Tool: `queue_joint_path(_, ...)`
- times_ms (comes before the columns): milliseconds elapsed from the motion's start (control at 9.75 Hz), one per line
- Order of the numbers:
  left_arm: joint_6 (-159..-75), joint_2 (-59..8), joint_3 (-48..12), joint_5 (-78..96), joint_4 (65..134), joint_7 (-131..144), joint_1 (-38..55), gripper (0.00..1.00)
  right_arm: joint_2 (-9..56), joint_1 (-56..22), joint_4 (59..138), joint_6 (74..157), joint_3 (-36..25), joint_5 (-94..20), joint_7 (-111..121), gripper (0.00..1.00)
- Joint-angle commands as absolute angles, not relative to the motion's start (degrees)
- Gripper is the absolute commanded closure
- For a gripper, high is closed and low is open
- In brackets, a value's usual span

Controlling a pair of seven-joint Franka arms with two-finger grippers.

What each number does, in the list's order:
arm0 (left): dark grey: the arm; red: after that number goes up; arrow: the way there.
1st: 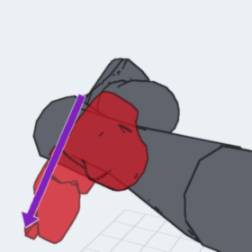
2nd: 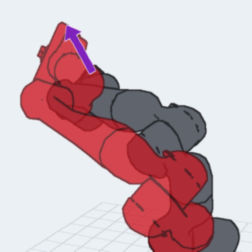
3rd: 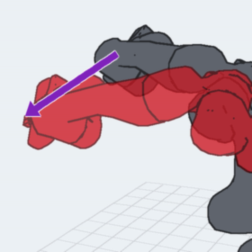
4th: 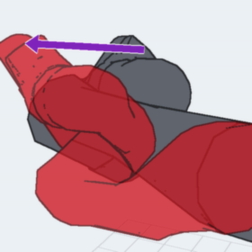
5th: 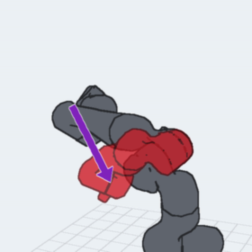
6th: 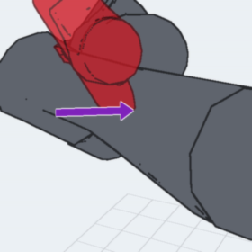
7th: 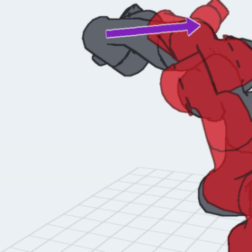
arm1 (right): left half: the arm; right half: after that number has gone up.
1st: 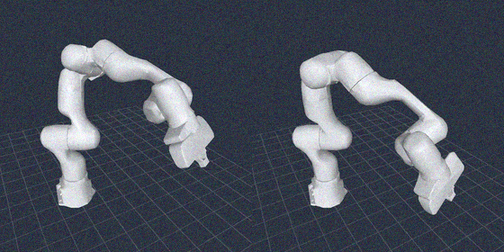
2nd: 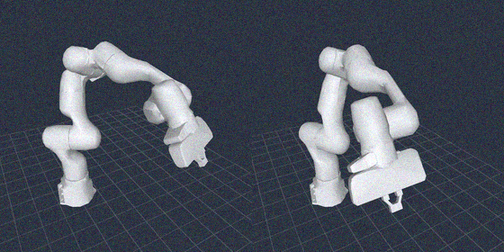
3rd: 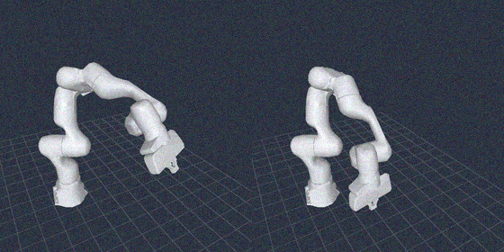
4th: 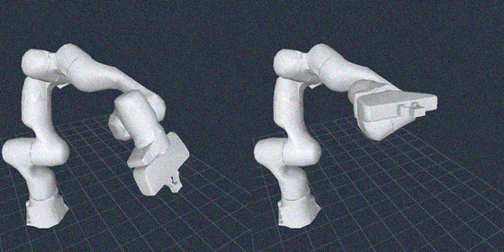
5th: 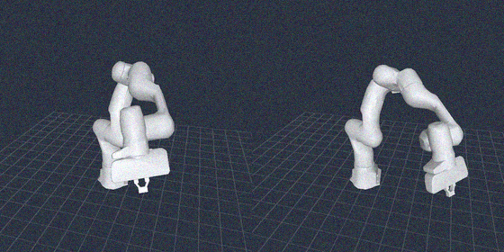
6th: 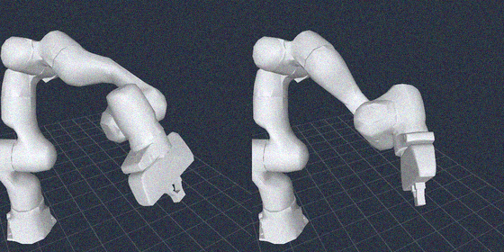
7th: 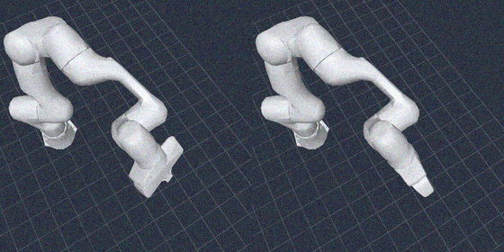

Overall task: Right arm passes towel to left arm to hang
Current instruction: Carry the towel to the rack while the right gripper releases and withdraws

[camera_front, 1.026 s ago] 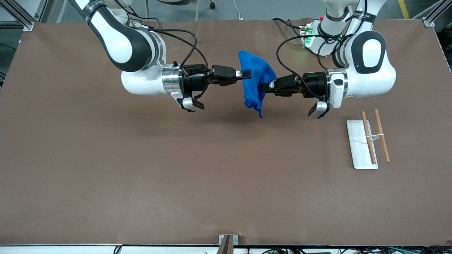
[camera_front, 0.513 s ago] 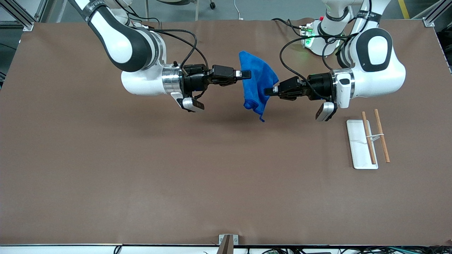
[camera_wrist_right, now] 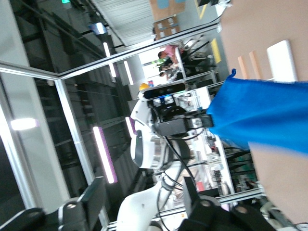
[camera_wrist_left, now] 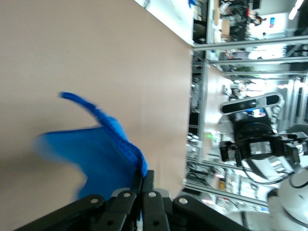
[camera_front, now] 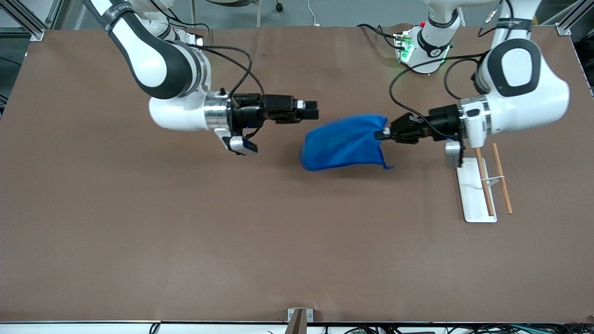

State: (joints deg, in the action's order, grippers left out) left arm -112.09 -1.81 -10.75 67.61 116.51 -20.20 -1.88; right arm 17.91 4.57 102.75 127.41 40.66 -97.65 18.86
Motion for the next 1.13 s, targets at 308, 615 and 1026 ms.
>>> queue_joint_path(308, -112.3, -2.5, 7.0, 39.2, 114.5, -18.1, -2.1, 1.0, 17.0, 9.4, 103.3, 124.0, 31.0, -54.0, 6.9, 0.0)
queue_joint_path(615, -113.4, -4.2, 16.9, 31.6, 114.1, -21.6, -2.5, 1.0, 15.5, 9.3, 103.5, 123.9, 22.4, -31.7, -0.9, 0.0)
queue_joint_path(1026, -121.7, -8.9, 26.6, 31.0, 114.0, -27.3, -3.3, 0.99, 8.6, 8.3, 103.0, 118.7, 10.5, -7.7, -2.5, 0.0)
